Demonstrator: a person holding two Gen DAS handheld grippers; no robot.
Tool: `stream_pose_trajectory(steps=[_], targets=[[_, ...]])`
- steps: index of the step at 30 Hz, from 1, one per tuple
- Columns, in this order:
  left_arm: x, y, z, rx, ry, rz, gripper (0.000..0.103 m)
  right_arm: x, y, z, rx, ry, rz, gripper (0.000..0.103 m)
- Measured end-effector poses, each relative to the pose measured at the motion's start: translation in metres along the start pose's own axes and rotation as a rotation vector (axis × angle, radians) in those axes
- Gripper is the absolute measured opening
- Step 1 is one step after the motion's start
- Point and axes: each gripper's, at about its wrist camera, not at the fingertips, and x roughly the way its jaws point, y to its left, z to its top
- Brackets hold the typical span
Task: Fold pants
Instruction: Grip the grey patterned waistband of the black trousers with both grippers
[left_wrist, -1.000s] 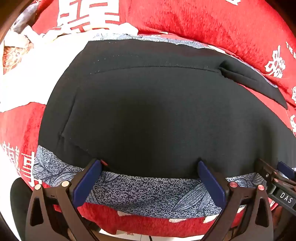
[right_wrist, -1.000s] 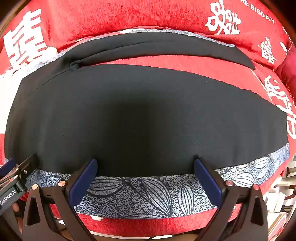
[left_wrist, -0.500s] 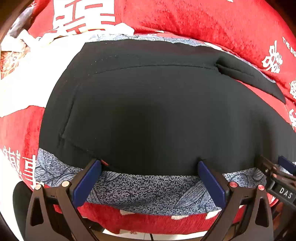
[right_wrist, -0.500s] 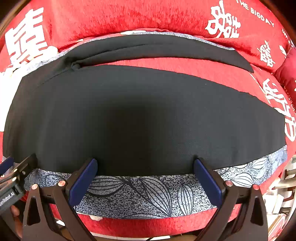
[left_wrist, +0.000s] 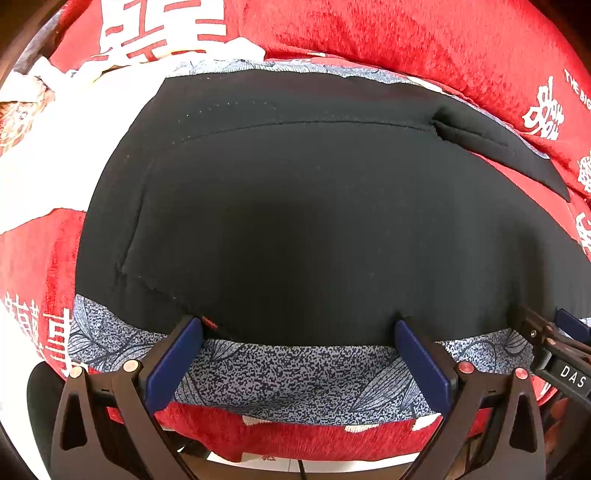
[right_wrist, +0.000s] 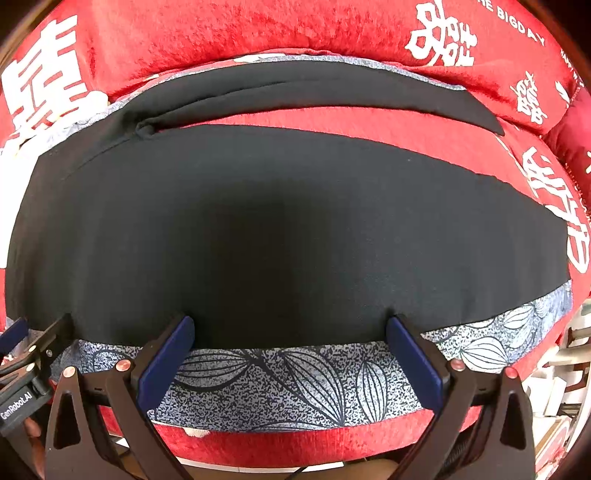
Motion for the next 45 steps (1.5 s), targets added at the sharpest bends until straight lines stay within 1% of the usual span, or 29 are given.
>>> stream_pose_trajectory(steps=[3, 6, 14, 16, 17, 18, 20, 24, 28, 33, 39, 45], targets=[[0.002, -0.001, 0.002, 0.000, 0.009, -0.002, 0.103, 0.003, -0.002, 0.007, 0.033, 0.052, 0.003, 0.103], [0.002, 0.002, 0.002, 0.005, 0.016, -0.003, 0.103, 0.007, -0.004, 0.014, 0.029, 0.090, 0.009, 0.103], [0.006, 0.001, 0.006, 0.009, 0.044, -0.003, 0.103, 0.008, -0.001, 0.018, -0.024, 0.024, 0.013, 0.103], [0.006, 0.000, 0.009, 0.009, 0.063, -0.004, 0.103, 0.009, -0.002, 0.023, -0.028, 0.041, 0.018, 0.103], [0.006, -0.001, 0.010, 0.008, 0.074, -0.005, 0.103, 0.008, 0.000, 0.018, -0.027, 0.056, 0.018, 0.103], [0.006, -0.001, 0.011, 0.006, 0.083, -0.006, 0.103, 0.009, 0.002, 0.021, -0.029, 0.073, 0.017, 0.103], [0.006, 0.004, 0.018, 0.006, 0.089, 0.000, 0.103, 0.010, 0.004, 0.023, -0.045, 0.094, 0.030, 0.103], [-0.001, 0.011, 0.026, -0.005, 0.053, 0.021, 0.103, 0.004, 0.012, 0.034, -0.072, 0.071, 0.052, 0.103], [-0.002, 0.018, 0.034, -0.028, 0.053, 0.015, 0.103, 0.001, 0.026, 0.043, -0.096, 0.066, 0.083, 0.103], [0.005, 0.020, 0.037, -0.031, 0.084, 0.008, 0.103, 0.003, 0.043, 0.034, -0.109, 0.085, 0.104, 0.103], [0.017, 0.017, 0.037, -0.051, 0.120, -0.018, 0.103, 0.012, 0.045, 0.014, -0.109, 0.125, 0.081, 0.103], [0.021, 0.017, 0.040, -0.046, 0.123, -0.027, 0.103, 0.014, 0.054, 0.014, -0.126, 0.109, 0.062, 0.103]])
